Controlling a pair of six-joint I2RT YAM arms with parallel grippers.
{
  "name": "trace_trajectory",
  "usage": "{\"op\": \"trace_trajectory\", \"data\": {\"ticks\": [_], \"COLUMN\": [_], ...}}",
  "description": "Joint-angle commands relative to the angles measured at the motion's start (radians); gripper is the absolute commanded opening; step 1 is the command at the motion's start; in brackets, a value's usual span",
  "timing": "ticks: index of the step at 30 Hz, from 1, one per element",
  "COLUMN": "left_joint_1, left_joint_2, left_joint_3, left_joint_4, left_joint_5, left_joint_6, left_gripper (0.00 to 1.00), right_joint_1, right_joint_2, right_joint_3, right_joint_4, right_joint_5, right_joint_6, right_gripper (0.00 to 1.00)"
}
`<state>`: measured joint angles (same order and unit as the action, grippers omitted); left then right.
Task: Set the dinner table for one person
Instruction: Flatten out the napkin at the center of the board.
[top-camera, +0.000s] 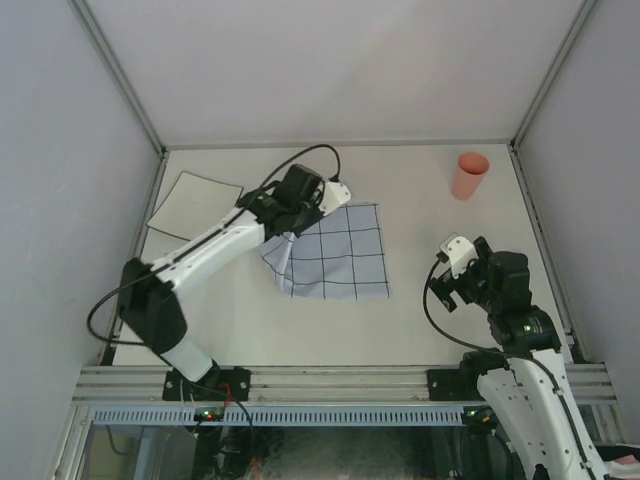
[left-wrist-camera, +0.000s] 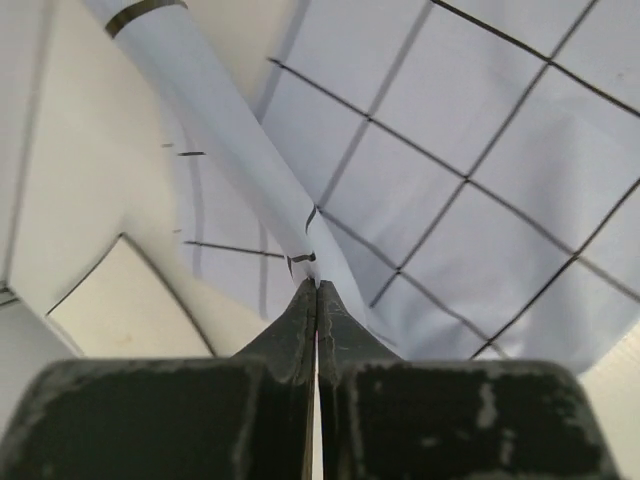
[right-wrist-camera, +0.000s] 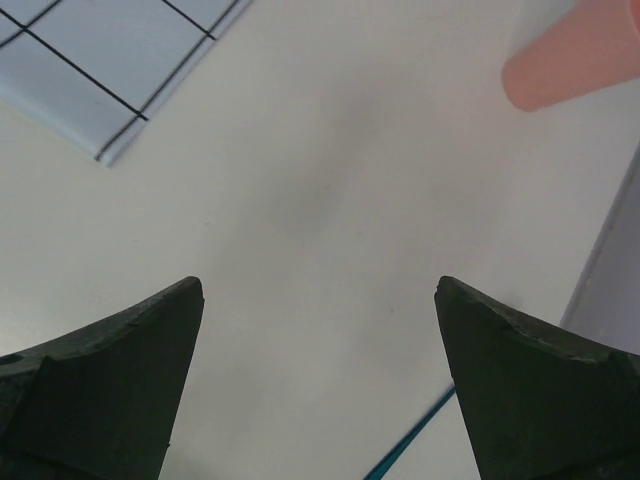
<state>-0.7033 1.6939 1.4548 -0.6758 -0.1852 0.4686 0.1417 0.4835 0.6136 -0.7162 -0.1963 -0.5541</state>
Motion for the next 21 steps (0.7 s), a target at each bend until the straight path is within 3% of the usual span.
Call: {"op": "trace_trajectory", "data": {"ticks": [1, 12, 21], "left_joint_1": [0.033, 0.191, 0.243], "left_joint_2": [-0.203, -0.457, -0.708], "left_joint_3": [-0.083, -0.325, -0.383], "left_joint_4": [0.047, 0.104, 0.009], "left_joint_5": [-0.025, -0.069, -0.141], "left_joint_6": [-0.052, -0.069, -0.048], "left_gripper": [0.00, 0.00, 0.00], "right_joint_1": [0.063, 0.280, 0.414], "right_joint_2": [0.066, 0.478, 0.806], "right_joint_3": [0.018, 0.172, 0.330], "right_joint_4": [0.066, 0.166, 0.213], "right_joint_5": [-0.046, -0.095, -0.124], "right_joint_6": [-0.036, -0.054, -0.066], "right_gripper": [1.00, 1.00, 1.00]}}
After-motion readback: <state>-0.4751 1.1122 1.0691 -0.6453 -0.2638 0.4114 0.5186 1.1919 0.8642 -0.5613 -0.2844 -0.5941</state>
